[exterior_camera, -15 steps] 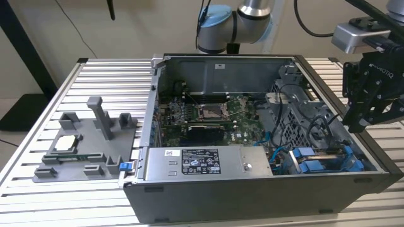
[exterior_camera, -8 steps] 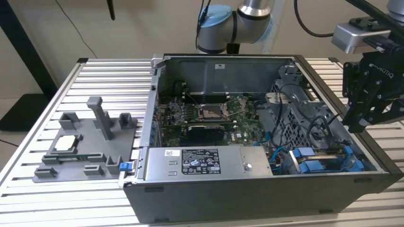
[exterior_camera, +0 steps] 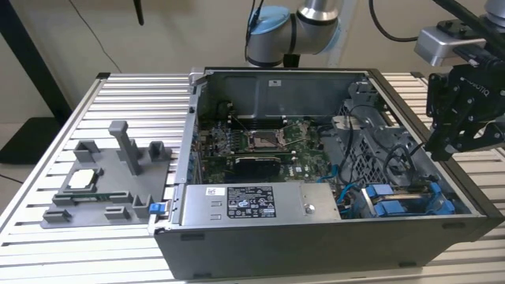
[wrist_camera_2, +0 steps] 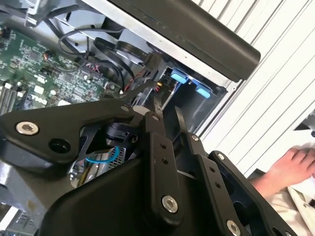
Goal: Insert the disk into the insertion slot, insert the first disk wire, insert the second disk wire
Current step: 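Insert the first disk wire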
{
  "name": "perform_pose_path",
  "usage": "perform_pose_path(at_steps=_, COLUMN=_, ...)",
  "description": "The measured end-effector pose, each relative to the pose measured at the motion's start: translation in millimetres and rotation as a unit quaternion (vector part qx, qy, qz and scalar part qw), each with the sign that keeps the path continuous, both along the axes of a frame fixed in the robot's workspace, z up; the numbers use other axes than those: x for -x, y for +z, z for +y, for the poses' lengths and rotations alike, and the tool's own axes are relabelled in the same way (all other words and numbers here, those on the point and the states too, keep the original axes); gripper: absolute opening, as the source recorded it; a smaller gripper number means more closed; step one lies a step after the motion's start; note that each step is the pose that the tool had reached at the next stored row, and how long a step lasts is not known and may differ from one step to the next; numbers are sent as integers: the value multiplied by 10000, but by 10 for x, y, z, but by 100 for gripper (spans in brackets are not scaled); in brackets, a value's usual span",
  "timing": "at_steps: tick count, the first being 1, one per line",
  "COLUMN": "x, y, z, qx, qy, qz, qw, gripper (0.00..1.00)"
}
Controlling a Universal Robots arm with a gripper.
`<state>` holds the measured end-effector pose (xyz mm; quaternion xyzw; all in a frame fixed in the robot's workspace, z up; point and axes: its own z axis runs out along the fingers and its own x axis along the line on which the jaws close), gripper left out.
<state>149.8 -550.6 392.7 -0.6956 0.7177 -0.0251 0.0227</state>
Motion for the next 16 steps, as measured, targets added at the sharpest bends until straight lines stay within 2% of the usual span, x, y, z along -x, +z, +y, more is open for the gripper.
perform_pose_path(at_steps=1, x=0, y=5, z=0, qx=-57, qy=0, qz=1, qw=10000, gripper=100)
perform_pose_path(at_steps=2, x=1, y=11, z=0, qx=-96, qy=0, qz=5, qw=10000, gripper=100)
perform_pose_path(at_steps=4, x=-3, y=19, z=0, qx=-131, qy=0, qz=46, qw=9999, gripper=100)
perform_pose_path(at_steps=6, x=-7, y=20, z=0, qx=-133, qy=-1, qz=83, qw=9999, gripper=100)
perform_pose_path(at_steps=12, x=-13, y=20, z=-1, qx=-135, qy=0, qz=87, qw=9999, gripper=100)
perform_pose_path(at_steps=16, x=-66, y=20, z=-1, qx=-135, qy=-2, qz=122, qw=9998, gripper=100)
